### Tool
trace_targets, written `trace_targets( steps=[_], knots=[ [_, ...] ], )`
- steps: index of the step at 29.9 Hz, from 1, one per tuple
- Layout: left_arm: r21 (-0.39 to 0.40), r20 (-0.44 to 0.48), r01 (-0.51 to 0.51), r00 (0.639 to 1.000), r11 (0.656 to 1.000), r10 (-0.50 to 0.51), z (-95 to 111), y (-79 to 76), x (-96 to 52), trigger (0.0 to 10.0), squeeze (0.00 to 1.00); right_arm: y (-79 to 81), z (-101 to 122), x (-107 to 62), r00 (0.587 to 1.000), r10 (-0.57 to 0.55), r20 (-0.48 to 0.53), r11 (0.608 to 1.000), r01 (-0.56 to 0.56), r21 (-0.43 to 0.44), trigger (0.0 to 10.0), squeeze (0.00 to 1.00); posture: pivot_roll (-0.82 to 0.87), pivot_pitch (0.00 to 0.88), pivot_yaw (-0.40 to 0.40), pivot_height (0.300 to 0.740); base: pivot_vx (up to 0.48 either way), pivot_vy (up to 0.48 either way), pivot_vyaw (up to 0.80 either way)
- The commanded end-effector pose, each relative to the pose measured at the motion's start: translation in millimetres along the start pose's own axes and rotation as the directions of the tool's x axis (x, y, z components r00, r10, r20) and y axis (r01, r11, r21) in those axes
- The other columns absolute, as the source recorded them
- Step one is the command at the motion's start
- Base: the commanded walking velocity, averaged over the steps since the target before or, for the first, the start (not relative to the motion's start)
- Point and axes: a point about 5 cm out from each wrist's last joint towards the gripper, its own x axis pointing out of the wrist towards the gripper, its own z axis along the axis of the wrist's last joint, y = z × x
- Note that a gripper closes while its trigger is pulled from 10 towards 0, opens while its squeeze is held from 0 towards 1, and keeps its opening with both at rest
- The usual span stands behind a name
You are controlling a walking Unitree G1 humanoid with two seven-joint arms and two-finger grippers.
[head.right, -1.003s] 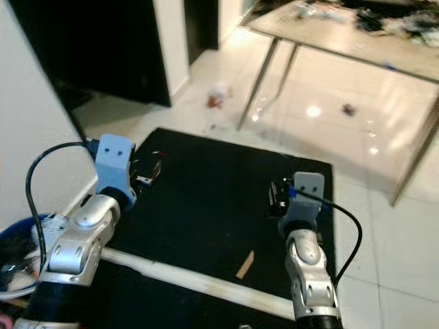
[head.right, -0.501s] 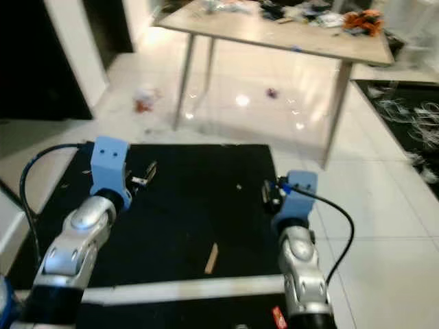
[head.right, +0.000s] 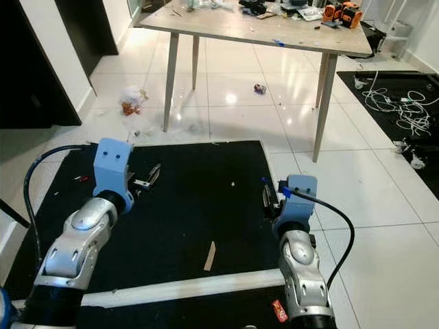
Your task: Picking trash to rubbish bin
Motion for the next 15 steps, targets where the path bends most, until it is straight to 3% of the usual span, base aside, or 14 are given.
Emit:
trace_targets(
  steps=[1, 15],
  knots=[
    [-0.003, 0.01, 0.013, 1.0, 1.0, -0.013, 1.9, -0.6, -1.1, 10.0, 0.03, 0.2, -3.0, -1.5, 1.0, 0.002, -0.012, 1.0, -0.002, -0.003, 10.0, 0.0, 0.01, 0.11, 0.035, 0.74, 0.322, 0.0, 0.0],
    [-0.009, 0.019, 0.034, 0.999, 0.999, -0.034, 3.2, -3.3, -2.3, 10.0, 0.04, 0.0, -2.8, -0.9, 1.0, 0.005, -0.011, 1.0, -0.005, -0.008, 10.0, 0.0, 0.01, 0.111, 0.034, 0.74, 0.322, 0.0, 0.0]
  ],
)
